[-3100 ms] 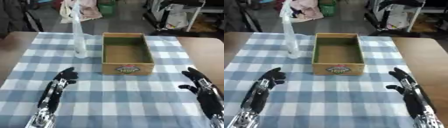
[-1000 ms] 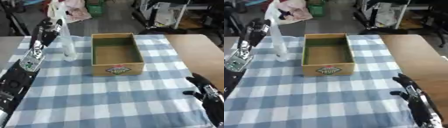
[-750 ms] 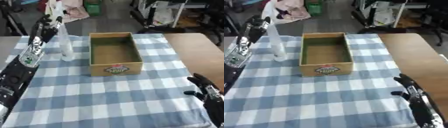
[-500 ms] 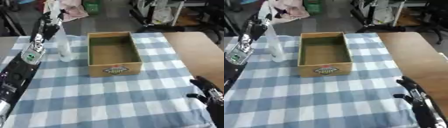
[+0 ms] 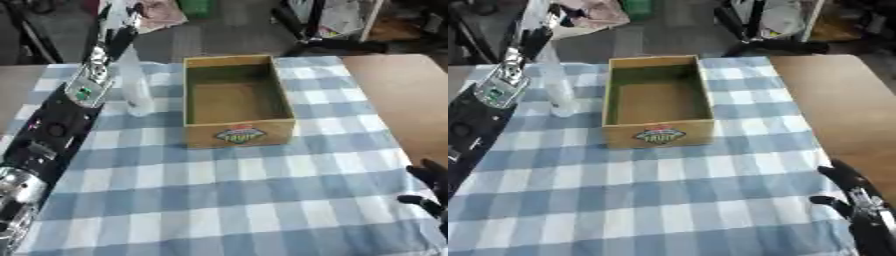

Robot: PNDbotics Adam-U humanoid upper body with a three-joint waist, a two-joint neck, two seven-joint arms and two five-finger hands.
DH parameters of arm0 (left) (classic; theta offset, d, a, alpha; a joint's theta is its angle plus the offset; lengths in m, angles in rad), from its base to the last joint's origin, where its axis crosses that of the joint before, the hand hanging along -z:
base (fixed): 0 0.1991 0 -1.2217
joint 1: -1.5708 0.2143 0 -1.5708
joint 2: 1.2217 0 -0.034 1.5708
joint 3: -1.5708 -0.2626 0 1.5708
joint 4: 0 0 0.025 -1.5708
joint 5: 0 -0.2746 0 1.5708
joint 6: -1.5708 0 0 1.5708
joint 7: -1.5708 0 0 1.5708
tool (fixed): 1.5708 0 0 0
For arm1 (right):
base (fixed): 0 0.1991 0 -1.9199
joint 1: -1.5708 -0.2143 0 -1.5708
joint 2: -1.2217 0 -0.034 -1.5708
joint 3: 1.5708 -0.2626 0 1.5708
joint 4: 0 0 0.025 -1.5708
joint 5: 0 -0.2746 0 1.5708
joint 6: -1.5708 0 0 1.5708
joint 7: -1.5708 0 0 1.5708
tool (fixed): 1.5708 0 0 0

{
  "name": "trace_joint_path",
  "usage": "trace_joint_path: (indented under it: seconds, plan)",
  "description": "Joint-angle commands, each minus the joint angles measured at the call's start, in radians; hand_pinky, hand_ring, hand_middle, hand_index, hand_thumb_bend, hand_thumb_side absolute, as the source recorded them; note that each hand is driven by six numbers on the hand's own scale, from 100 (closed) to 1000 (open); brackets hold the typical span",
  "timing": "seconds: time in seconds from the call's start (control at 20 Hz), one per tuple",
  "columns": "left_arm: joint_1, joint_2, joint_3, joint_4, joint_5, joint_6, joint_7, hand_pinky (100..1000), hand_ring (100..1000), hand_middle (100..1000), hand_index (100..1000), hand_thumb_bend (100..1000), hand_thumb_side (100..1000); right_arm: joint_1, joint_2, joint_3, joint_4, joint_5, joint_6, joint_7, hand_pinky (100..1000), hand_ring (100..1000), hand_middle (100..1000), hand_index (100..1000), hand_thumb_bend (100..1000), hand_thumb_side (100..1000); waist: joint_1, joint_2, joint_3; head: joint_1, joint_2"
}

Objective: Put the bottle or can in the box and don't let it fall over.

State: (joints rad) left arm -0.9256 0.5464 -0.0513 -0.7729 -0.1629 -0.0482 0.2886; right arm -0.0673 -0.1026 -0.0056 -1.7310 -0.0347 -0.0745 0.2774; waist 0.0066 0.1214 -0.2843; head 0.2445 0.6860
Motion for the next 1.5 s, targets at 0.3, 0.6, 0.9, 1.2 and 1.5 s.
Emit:
trace_joint_path:
  seconds: [0.3,0.6,0.9,1.2,1.5]
  plan:
    - [-0.042,0.061,0.02,0.004,0.031,0.004,0.016,763,799,744,904,314,846,-0.017,-0.02,-0.004,-0.026,0.009,0.003,0.001,675,1000,824,930,100,847,0.008,0.0,-0.021,0.003,-0.037]
    - [-0.039,0.061,0.015,0.012,0.027,0.004,-0.069,733,744,679,854,100,791,-0.018,-0.02,-0.004,-0.025,0.009,0.003,0.001,675,1000,824,931,100,847,0.01,-0.002,-0.023,0.004,-0.036]
    - [-0.038,0.054,0.016,0.006,0.072,-0.048,-0.124,696,692,608,794,100,571,-0.018,-0.021,-0.004,-0.025,0.008,0.003,0.001,675,1000,825,931,100,846,0.009,-0.004,-0.024,0.002,-0.04]
    - [-0.035,0.051,0.014,0.002,0.13,-0.115,-0.166,638,619,543,732,100,444,-0.018,-0.021,-0.004,-0.025,0.007,0.003,0.001,675,1000,825,931,100,846,0.009,-0.006,-0.023,0.003,-0.038]
    - [-0.031,0.05,0.007,-0.016,0.184,-0.155,-0.171,595,583,507,699,100,520,-0.017,-0.022,-0.004,-0.024,0.006,0.004,0.0,676,1000,825,931,100,846,0.009,-0.009,-0.021,0.003,-0.034]
